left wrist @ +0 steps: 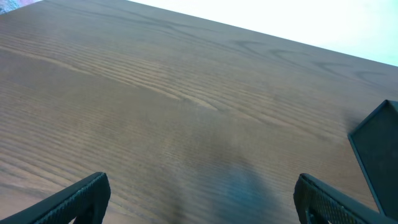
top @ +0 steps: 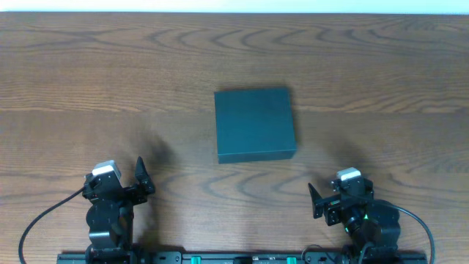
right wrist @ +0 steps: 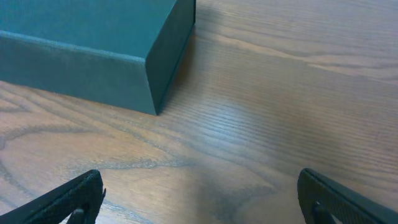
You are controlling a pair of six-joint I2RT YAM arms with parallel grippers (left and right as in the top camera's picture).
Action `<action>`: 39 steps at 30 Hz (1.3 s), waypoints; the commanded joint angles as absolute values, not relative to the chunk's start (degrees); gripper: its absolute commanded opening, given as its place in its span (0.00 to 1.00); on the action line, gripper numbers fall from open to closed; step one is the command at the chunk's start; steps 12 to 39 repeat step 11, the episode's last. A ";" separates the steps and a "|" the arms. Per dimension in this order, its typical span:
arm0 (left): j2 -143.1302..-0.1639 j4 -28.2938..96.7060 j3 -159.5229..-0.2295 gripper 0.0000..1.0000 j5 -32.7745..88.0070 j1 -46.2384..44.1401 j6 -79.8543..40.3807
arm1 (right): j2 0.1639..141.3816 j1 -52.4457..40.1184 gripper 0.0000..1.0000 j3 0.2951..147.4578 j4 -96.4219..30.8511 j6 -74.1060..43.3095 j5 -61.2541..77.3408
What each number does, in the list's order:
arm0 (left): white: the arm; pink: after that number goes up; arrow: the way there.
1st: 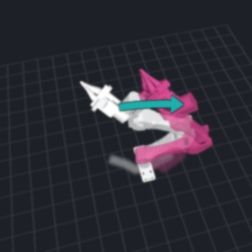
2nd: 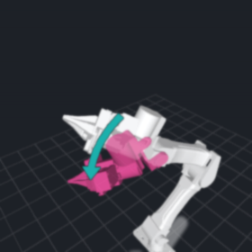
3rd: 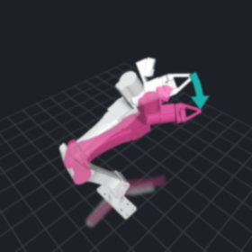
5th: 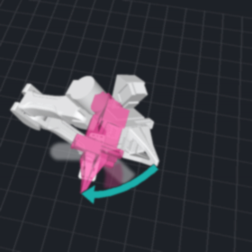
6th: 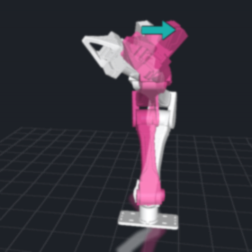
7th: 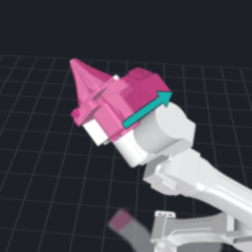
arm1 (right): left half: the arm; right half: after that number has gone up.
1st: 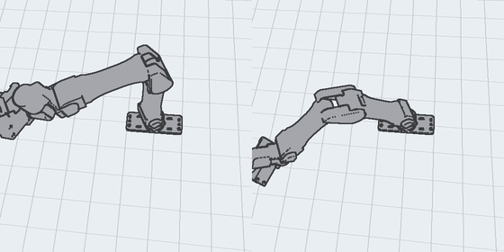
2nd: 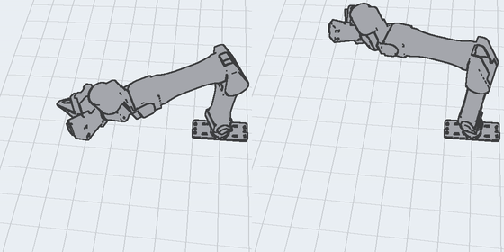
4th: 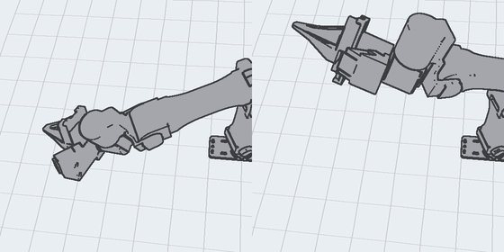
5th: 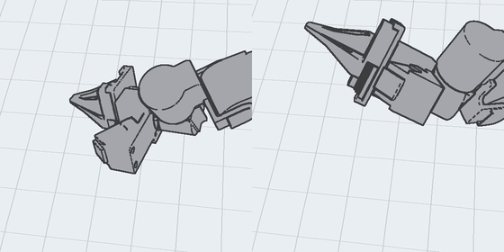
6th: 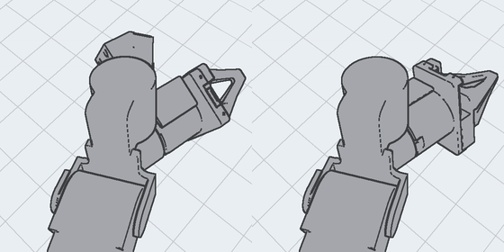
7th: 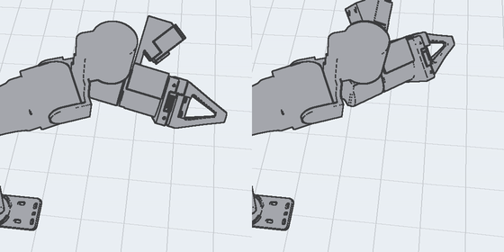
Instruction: Pack container
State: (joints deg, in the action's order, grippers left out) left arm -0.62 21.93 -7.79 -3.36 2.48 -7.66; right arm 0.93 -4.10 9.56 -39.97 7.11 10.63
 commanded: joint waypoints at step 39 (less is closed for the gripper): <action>-0.25 21.89 -6.50 0.95 -3.11 2.70 -7.29 | 0.32 -3.84 0.99 9.34 -39.83 7.33 10.28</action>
